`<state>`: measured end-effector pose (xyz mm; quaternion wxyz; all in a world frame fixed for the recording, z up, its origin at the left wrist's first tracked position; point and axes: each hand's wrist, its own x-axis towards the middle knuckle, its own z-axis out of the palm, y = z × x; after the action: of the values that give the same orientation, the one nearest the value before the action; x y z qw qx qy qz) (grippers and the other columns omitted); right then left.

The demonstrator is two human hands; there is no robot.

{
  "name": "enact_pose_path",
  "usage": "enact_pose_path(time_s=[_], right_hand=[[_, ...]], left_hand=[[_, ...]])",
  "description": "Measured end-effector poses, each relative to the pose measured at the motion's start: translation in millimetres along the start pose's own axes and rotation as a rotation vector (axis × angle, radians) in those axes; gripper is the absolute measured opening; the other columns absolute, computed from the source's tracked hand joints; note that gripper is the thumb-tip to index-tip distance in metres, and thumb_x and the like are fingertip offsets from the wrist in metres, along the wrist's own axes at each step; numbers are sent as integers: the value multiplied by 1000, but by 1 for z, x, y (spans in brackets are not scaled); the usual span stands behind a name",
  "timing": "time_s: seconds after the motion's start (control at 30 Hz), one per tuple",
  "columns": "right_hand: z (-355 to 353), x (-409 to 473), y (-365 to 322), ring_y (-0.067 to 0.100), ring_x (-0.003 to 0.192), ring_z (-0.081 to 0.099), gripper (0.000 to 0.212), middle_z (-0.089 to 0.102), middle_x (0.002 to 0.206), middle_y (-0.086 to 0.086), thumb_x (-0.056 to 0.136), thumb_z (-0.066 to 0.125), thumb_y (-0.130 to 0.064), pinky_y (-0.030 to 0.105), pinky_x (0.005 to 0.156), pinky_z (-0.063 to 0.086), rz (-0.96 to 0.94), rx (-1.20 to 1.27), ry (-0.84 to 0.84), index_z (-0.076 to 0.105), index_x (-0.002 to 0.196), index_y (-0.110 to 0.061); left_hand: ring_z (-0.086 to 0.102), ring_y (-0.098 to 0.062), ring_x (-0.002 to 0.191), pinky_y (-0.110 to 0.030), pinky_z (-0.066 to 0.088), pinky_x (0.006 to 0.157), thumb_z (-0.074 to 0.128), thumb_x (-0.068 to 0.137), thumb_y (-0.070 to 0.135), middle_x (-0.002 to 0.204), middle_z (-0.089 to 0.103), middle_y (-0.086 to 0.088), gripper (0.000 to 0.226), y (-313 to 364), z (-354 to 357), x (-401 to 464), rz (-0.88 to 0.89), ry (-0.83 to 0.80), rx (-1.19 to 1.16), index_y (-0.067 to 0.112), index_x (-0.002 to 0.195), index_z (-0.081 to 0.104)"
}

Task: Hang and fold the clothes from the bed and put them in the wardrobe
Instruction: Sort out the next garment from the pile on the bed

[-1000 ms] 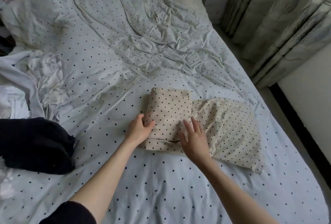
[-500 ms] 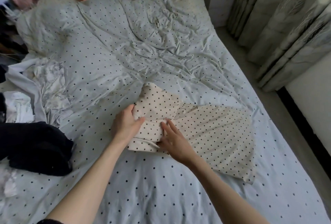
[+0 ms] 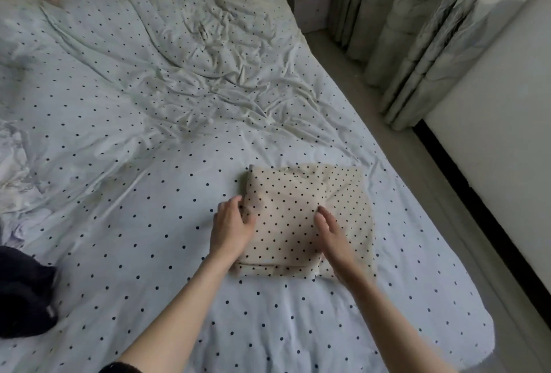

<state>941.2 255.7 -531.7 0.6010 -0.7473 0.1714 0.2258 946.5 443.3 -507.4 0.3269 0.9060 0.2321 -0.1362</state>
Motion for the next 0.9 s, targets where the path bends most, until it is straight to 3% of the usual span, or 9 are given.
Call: enact_pose_path(time_s=[0.1,0.17,0.23,0.4,0.6,0.7,0.77,0.83,0.9], right_hand=[[9,5,9,10,145,9,54,15,157,1,99,43,-27,19,110,9,-94,-245,-15,26,148,-12],[14,9,11,8,145,8,58,11,158,-2,98,45,-25,11,103,9,-119,-313,-37,21,149,-13],[14,16,12,7,144,9,58,13,158,-4,97,45,-20,5,96,8,-134,-322,-42,21,149,-13],[21,22,-4,6,144,8,58,13,158,-4,97,45,-17,16,110,6,-132,-200,-120,21,150,-14],[43,25,-37,9,142,22,48,23,155,-6,99,43,-25,30,116,20,-162,-191,-294,35,145,-21],[25,19,-30,13,127,44,38,46,141,-2,100,40,-27,34,109,35,-39,39,-154,49,135,-16],[4,15,-17,13,113,55,33,57,126,-4,100,39,-33,38,100,45,54,174,-35,59,121,-18],[-13,11,-5,7,90,61,30,63,102,-8,100,35,-38,31,84,49,119,287,17,60,98,-23],[-22,8,4,6,64,50,36,53,76,-7,98,32,-42,22,67,43,158,271,39,51,80,-17]], left_hand=[[48,-22,123,-30,37,102,60,90,33,140,46,-8,65,-12,6,7,-158,-183,-175,8,142,31],[47,-21,125,-25,36,97,69,84,31,135,48,0,71,-11,12,9,-197,-225,-243,8,141,34],[57,-22,111,-26,43,91,74,79,20,126,57,0,53,-3,18,14,-227,-214,-354,9,125,51],[64,-24,92,-35,52,85,73,77,10,102,68,-9,23,15,-8,16,-152,-114,-340,13,96,61],[61,-29,87,-33,50,75,63,80,21,93,66,-6,14,42,-74,22,-36,132,128,13,91,59],[58,-28,92,-31,43,70,59,85,27,103,61,-4,22,59,-56,10,138,128,306,14,102,56],[56,-22,99,-29,41,72,56,89,31,113,56,-1,34,64,-22,-5,313,-6,336,18,119,53],[50,-16,116,-30,42,89,52,92,34,131,50,2,45,62,12,-16,419,-249,321,23,135,44],[36,-13,133,-30,28,106,46,95,35,146,39,3,50,53,30,-13,481,-396,419,23,143,36]])
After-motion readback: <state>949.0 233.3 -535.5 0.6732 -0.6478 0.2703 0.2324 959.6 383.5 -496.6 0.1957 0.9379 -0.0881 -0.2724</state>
